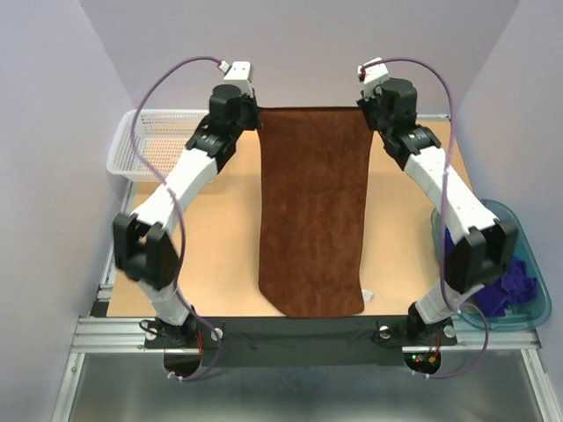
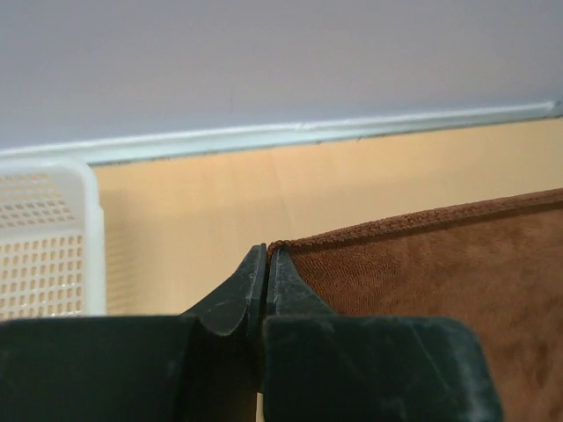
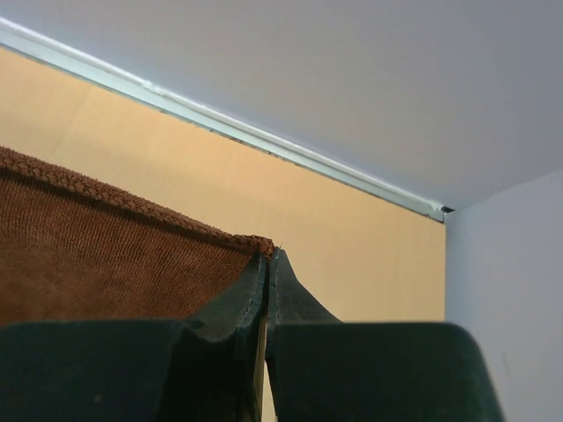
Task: Fold and stack the towels
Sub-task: Flatten out the crumpled towel
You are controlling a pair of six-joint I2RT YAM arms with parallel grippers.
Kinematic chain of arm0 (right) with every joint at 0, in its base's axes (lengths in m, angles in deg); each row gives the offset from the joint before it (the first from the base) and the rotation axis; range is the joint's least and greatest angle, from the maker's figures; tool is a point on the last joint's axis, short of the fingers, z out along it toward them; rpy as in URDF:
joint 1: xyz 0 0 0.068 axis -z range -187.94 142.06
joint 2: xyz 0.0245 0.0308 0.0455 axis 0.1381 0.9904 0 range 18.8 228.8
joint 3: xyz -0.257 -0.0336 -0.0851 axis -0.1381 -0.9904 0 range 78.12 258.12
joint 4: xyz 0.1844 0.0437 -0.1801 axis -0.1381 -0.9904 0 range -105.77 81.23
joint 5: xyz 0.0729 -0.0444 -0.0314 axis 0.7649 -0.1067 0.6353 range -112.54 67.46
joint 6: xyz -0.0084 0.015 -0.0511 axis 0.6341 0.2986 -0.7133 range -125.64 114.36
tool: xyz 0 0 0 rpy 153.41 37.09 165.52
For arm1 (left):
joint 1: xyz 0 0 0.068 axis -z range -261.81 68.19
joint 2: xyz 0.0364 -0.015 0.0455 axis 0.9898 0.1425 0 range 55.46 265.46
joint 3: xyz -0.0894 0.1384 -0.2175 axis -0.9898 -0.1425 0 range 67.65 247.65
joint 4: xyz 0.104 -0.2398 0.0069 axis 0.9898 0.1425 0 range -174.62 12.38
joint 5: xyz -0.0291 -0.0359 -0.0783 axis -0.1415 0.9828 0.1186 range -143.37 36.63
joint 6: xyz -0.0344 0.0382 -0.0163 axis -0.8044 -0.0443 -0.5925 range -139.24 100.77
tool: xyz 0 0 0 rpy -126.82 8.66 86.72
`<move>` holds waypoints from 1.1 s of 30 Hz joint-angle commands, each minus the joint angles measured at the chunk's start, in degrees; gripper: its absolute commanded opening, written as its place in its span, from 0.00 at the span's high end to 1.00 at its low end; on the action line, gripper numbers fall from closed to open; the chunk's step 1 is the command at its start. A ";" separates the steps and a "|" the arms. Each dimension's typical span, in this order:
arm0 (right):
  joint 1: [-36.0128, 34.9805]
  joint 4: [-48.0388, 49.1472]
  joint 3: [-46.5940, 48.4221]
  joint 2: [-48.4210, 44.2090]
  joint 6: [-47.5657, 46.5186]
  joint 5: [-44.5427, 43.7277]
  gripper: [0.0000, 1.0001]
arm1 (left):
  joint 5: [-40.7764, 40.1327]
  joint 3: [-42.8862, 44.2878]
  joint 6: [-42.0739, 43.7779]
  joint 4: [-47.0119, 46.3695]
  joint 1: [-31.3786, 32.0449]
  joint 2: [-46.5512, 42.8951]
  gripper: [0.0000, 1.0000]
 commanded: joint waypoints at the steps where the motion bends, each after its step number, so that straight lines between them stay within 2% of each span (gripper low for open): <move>1: 4.61 11.15 4.85 4.35 -0.63 -3.37 1.00 | -4.34 9.86 1.96 -3.48 -2.81 7.03 1.00; 7: 6.99 14.67 10.82 15.34 -1.24 -0.82 0.99 | -0.48 20.49 2.41 -3.57 -3.69 19.25 1.00; 11: 6.99 14.84 10.49 16.32 -0.81 1.03 0.99 | 2.34 19.99 2.32 -3.92 -3.69 19.72 1.00; 14: 6.99 15.02 7.15 12.20 -0.10 1.38 0.99 | 3.48 14.55 2.75 -6.11 -3.60 13.93 1.00; 15: 6.99 15.11 6.01 10.71 0.34 2.08 1.00 | 5.23 10.88 3.37 -7.95 -3.51 9.47 1.00; 19: 6.99 15.02 -0.32 -3.41 1.22 6.82 0.99 | 6.03 2.42 7.14 -11.48 -1.67 -3.90 1.00; 20: 6.99 15.02 -1.81 -3.46 1.48 7.96 1.00 | 5.86 0.75 8.11 -12.18 -1.06 -6.72 1.00; 21: 6.99 14.93 -4.43 -9.38 1.66 10.58 0.99 | 5.68 -0.92 9.60 -13.49 -0.01 -12.40 1.00; 25: 6.99 14.67 -9.72 -23.21 2.45 16.91 1.00 | 5.85 -8.74 11.72 -16.40 3.77 -25.77 1.00; 27: 6.90 14.06 -10.69 -29.61 3.06 19.04 0.99 | 6.38 -9.99 11.98 -16.93 5.71 -30.02 1.00; 31: 6.99 12.30 -10.18 -35.79 4.73 23.34 1.00 | 9.27 -10.70 11.55 -16.67 7.30 -39.06 1.00; 33: 6.99 11.16 -9.21 -37.03 5.17 23.79 1.00 | 10.25 -9.99 10.41 -16.49 7.47 -40.75 1.00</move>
